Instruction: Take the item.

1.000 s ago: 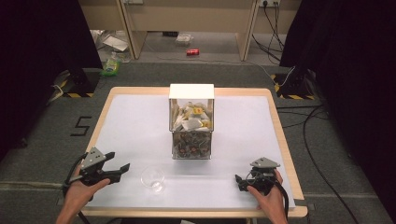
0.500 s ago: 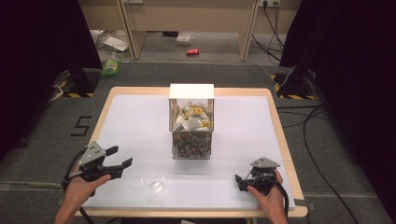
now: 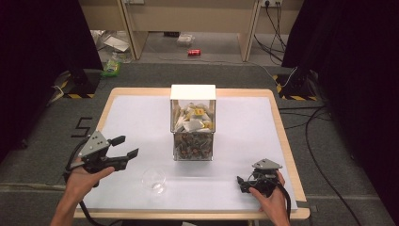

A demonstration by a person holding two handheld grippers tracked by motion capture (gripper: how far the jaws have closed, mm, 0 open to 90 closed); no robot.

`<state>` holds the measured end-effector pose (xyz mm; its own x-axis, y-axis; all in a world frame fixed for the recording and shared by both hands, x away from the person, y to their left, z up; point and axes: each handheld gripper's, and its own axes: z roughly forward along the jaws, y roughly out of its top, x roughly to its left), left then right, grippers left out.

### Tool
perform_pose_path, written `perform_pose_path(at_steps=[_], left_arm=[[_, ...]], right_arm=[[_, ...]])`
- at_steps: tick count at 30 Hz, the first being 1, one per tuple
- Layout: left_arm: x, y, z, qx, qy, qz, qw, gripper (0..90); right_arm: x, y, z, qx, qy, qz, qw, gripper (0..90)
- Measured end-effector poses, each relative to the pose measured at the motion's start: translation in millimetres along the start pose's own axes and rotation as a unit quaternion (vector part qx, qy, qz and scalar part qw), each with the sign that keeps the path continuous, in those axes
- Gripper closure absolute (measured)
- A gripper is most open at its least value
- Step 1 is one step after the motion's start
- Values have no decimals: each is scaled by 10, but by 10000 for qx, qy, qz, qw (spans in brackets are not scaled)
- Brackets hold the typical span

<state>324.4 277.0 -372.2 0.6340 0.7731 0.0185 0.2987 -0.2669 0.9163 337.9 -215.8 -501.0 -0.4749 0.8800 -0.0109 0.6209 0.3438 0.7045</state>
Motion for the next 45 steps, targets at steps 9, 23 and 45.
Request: perform_pose_path(at_steps=[9,23,45], left_arm=[[-152,308,11,-121,-226,355,9990,340],[-314,595,135,-171,-560,568,9967,387],[-524,928,367,-236,-824,939,9919,450]], right_arm=[[0,0,0,0,-2,3,10000,7],[-1,0,0,-4,-2,-7,10000,7],[1,0,0,-1,0,11,10000,7]])
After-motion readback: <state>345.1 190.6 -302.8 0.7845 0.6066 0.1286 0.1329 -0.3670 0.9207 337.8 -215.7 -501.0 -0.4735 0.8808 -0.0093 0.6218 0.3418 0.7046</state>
